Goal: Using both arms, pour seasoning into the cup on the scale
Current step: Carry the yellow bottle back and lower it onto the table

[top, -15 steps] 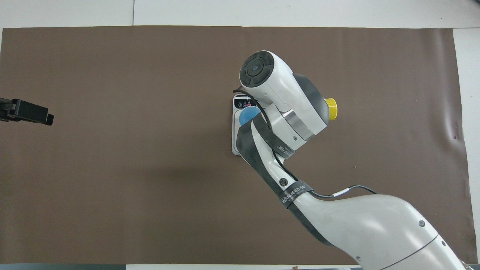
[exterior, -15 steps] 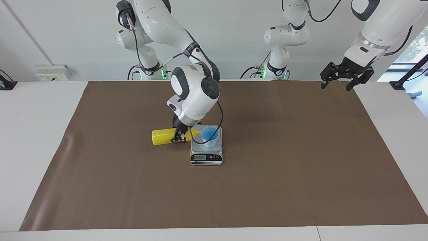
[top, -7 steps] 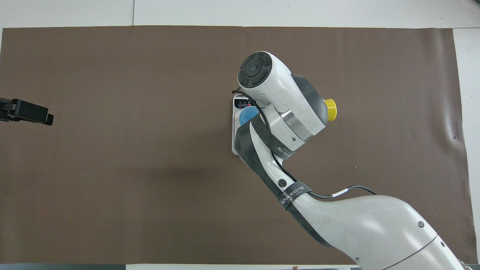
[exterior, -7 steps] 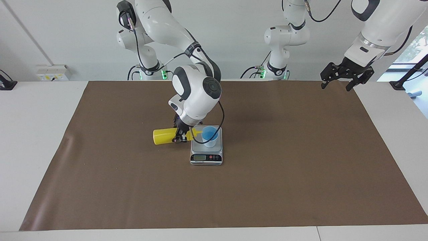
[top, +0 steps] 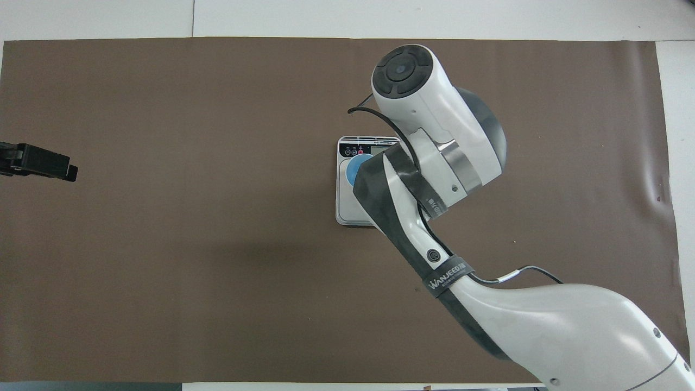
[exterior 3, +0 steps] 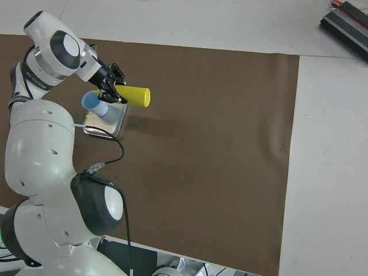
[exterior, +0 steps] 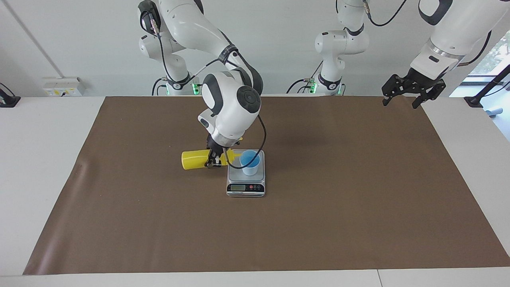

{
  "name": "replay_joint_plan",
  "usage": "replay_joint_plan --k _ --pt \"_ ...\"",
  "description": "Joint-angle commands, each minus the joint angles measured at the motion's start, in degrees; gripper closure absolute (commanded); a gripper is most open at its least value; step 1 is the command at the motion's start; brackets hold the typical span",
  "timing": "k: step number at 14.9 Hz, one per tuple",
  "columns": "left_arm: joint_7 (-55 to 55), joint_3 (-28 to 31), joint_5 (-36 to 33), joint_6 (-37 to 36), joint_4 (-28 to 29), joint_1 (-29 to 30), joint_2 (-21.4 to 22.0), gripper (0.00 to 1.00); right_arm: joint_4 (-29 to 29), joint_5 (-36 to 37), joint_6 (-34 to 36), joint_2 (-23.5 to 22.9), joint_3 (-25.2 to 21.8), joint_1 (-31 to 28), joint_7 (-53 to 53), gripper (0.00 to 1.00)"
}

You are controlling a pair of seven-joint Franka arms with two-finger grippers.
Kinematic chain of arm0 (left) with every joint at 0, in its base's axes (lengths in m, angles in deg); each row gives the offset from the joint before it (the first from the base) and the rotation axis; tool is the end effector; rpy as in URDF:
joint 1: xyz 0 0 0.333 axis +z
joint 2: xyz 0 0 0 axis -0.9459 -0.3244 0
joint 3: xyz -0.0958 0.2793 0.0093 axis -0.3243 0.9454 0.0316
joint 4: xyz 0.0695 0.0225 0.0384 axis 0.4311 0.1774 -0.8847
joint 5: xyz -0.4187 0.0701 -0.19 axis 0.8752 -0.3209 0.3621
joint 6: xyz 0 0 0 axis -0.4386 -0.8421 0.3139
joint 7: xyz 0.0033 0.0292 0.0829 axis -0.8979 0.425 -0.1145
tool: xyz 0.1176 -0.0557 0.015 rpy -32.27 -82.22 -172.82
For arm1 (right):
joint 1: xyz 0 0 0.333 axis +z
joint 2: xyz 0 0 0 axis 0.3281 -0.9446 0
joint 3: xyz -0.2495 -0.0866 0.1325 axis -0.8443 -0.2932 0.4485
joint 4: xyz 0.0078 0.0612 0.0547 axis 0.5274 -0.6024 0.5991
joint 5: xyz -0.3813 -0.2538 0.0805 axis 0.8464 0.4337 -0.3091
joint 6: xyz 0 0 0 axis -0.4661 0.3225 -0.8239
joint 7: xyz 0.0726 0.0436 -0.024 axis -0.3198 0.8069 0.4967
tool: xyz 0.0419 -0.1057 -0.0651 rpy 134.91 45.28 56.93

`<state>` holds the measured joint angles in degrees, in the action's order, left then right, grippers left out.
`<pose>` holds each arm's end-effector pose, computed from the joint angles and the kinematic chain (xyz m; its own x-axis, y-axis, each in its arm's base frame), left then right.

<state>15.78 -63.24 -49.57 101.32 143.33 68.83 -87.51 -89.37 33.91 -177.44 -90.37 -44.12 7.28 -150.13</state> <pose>0.6153 -0.0403 0.5955 0.9838 -0.1770 -0.0293 -0.1756 -0.9834 0.0453 0.6729 0.2776 0.3759 0.0671 -0.9500 0.3049 -0.9923 -0.0318 0.1194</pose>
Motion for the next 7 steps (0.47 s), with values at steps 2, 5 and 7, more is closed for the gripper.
replay_joint_plan --k 2,5,7 --pt "-0.66 -0.26 0.59 -0.49 0.73 0.66 0.99 0.00 -3.44 -9.21 1.08 6.60 0.62 -8.04 8.01 1.00" --pt "-0.66 -0.26 0.59 -0.49 0.73 0.66 0.99 0.00 -8.02 -19.30 -0.06 10.74 0.62 -15.59 15.39 1.00" --pt "-0.66 -0.35 0.59 -0.49 0.73 0.66 0.99 0.00 -11.00 -25.29 -0.24 12.76 0.62 -20.61 22.49 1.00"
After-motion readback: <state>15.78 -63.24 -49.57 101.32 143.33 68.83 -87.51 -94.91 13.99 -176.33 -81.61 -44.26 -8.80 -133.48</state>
